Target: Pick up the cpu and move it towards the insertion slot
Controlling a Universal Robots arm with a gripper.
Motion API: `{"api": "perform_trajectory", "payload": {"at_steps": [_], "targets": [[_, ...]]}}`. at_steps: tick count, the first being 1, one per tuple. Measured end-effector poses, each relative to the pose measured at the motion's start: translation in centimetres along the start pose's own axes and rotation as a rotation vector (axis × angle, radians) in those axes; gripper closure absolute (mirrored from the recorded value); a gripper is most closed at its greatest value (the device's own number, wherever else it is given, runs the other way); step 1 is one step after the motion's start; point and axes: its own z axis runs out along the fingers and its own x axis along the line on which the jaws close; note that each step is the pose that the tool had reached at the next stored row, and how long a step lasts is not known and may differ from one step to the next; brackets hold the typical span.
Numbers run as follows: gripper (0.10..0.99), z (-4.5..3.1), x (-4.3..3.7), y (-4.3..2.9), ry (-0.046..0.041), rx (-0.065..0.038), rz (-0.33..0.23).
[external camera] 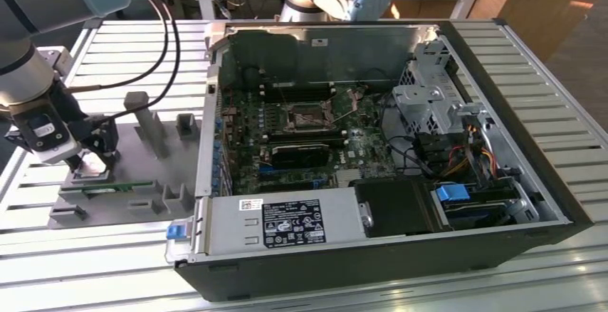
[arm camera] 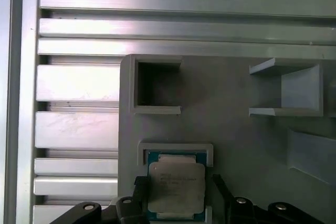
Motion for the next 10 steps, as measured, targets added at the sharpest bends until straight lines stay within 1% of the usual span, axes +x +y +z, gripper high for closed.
{"api": "perform_trajectory", "payload": {"at_steps": [8,10], "targets": [[0.498,0.3,0.21,0.16,0.0001,0.0,0.0],[0.498,0.51,0.24,0.18,-0.0002,0.0,0.0]]}}
